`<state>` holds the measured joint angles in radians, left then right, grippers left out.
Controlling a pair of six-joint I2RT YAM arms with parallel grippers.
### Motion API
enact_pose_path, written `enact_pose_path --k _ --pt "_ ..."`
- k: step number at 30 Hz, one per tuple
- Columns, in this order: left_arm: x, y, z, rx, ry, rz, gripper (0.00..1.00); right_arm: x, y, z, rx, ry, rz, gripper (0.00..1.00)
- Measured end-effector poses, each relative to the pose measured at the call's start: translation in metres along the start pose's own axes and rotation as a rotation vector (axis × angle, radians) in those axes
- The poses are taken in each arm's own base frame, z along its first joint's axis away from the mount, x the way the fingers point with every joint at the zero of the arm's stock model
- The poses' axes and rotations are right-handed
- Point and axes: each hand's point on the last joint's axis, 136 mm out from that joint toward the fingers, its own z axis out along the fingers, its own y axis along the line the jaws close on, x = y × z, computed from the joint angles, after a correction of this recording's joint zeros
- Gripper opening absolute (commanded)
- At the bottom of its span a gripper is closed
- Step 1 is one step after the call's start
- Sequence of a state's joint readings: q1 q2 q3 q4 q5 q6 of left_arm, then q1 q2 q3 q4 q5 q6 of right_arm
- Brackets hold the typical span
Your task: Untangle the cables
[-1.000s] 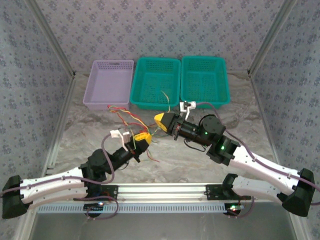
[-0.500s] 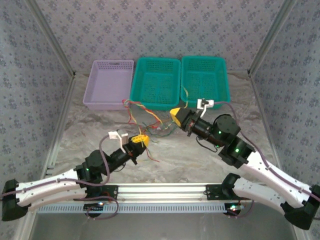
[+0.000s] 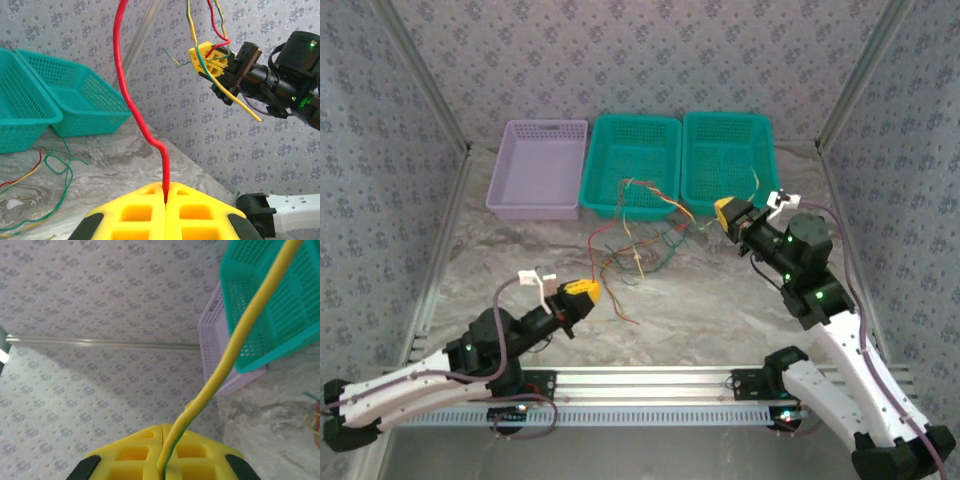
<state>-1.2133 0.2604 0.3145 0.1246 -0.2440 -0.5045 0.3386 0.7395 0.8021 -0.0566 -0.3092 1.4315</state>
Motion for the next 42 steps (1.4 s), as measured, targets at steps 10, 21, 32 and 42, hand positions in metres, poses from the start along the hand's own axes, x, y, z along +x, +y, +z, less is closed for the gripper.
enact_pose_path --k 10,21,32,42 --pt "0.016 0.015 -0.013 -0.053 0.065 0.008 0.0 -0.037 -0.048 -0.014 0.177 -0.093 -0.036 0.0" --pt "0.027 0.03 -0.027 -0.112 0.116 0.03 0.0 -0.075 -0.105 -0.036 0.399 -0.19 -0.08 0.0" --pt "0.018 0.035 -0.042 -0.144 0.119 0.038 0.0 -0.106 -0.134 -0.062 0.63 -0.26 -0.175 0.0" --pt "0.001 0.045 -0.05 -0.257 0.13 0.072 0.0 -0.137 -0.131 -0.081 0.812 -0.342 -0.275 0.0"
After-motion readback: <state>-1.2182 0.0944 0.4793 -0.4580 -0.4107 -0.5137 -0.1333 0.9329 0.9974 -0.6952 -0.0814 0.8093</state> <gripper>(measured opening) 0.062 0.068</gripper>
